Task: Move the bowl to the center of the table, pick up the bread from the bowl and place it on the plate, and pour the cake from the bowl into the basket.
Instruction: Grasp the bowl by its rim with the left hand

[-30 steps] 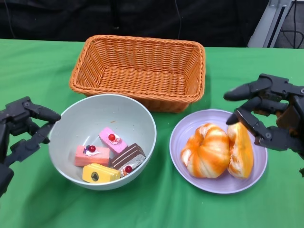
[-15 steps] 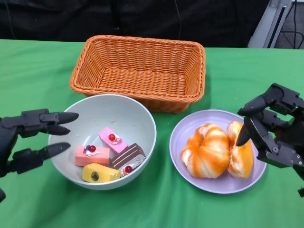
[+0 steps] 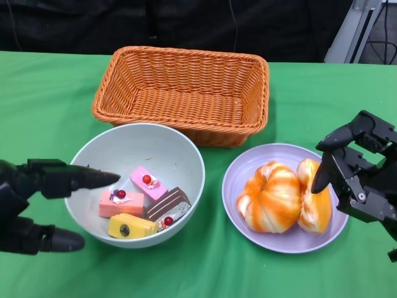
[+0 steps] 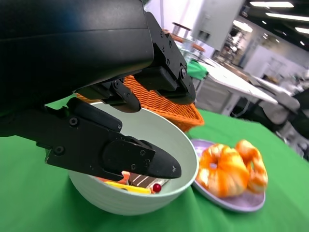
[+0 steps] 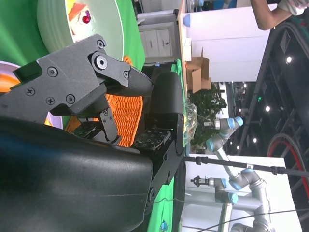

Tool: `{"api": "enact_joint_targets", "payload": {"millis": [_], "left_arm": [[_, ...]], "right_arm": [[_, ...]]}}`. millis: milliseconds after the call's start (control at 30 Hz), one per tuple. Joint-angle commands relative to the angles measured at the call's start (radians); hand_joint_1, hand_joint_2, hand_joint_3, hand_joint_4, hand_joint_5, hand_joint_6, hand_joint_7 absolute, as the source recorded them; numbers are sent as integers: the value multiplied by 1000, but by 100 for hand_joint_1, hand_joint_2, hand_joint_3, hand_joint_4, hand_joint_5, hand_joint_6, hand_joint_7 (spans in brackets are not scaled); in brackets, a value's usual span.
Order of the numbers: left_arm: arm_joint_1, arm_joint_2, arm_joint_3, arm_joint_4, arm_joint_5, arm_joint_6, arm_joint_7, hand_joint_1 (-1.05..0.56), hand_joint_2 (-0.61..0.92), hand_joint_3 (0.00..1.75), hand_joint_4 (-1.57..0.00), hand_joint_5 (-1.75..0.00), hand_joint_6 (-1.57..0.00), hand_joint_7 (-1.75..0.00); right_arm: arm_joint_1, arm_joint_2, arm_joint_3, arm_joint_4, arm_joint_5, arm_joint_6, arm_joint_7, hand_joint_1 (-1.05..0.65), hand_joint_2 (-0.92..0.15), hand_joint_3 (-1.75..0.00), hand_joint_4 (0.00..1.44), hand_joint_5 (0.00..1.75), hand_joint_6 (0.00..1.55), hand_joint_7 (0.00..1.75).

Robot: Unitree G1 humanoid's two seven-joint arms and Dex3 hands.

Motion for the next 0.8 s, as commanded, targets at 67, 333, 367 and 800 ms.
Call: {"api": "enact_joint_targets", "payload": {"millis": [67, 333, 367, 800], "left_arm": [[-52, 54, -18, 36, 30, -114, -11, -76, 92, 12, -75, -13, -76, -7], [-112, 50, -4, 147, 152, -290, 39, -72, 92, 6, -92, -14, -93, -6], [-116, 48, -3, 157, 167, -301, 48, -71, 92, 6, -94, -14, -94, -6], [-131, 12, 18, 152, 443, -283, 197, -61, 92, 3, -102, -11, -98, -3]], "right_arm": [[7, 2, -15, -30, 23, 28, -18, -12, -63, -94, 71, 167, 68, 124], [16, 4, -13, -49, 32, 49, -31, -11, -61, -96, 73, 165, 69, 123], [16, 4, -13, -49, 31, 49, -31, -11, -61, -97, 73, 165, 69, 123], [30, 19, 3, -53, 7, 20, -28, -11, -54, -108, 74, 164, 68, 127]]}}
